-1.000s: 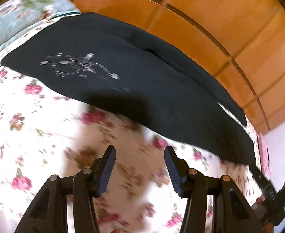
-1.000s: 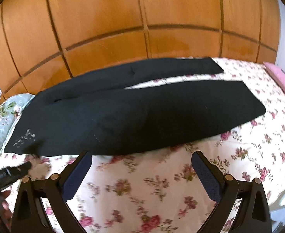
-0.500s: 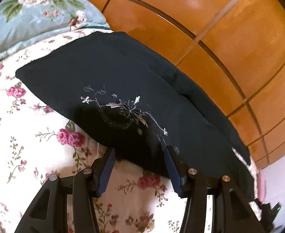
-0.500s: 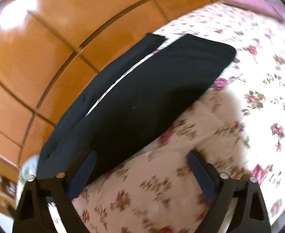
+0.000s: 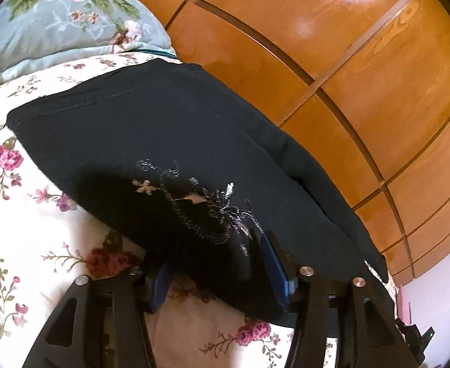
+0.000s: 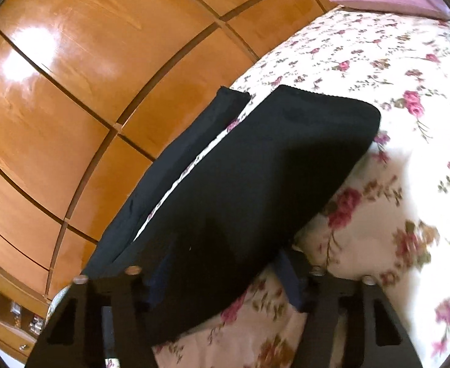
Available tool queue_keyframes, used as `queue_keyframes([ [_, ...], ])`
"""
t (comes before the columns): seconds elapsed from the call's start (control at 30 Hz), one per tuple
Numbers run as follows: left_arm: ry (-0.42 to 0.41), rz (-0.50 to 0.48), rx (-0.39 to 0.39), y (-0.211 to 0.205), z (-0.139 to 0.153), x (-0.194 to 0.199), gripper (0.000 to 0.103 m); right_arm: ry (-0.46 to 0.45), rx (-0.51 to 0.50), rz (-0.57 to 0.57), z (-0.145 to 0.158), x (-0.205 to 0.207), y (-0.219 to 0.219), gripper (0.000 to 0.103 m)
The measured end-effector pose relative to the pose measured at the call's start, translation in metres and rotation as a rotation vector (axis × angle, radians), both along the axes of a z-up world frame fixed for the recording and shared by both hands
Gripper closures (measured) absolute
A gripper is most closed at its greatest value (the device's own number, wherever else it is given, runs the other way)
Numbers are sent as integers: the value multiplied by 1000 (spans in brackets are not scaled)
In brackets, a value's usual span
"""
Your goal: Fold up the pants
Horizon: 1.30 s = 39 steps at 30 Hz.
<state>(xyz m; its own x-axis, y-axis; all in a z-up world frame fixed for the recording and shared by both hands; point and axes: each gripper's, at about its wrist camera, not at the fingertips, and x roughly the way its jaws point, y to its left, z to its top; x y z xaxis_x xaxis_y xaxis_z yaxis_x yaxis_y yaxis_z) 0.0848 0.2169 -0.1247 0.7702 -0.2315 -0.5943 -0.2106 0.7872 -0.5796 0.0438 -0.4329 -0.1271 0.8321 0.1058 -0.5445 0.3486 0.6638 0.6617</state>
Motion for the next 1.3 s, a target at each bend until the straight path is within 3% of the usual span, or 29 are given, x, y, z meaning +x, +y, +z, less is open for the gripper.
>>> queue_keyframes([
  [0.07, -16, -20, 6, -4, 1, 1, 29, -14, 1, -1, -3, 2, -3, 62],
  [0.27, -28, -14, -27, 0, 3, 0, 27, -8, 20, -5, -11, 6, -7, 87],
  [0.37, -45, 30, -72, 7, 3, 7, 27, -33, 42, -11, -15, 4, -10, 91],
  [0.53, -10, 37, -27, 4, 3, 25, 28, -17, 9, -16, -15, 6, -7, 93],
  [0.7, -19, 54, -59, 10, 2, 34, 31, -20, 10, -16, -16, 4, -9, 94],
  [0.8, 7, 54, -81, 18, -2, 43, 50, -20, 9, -16, -17, 4, -9, 94],
  [0.87, 53, 73, -114, 28, -12, 48, 88, -20, 7, -16, -17, 4, -9, 94],
  [0.97, 24, 92, -247, 44, -25, 41, 95, -21, 5, -17, -17, 4, -9, 94],
  [1.3, -12, 71, -294, 51, -16, 18, 97, -48, 1, -25, -15, -1, -8, 94],
])
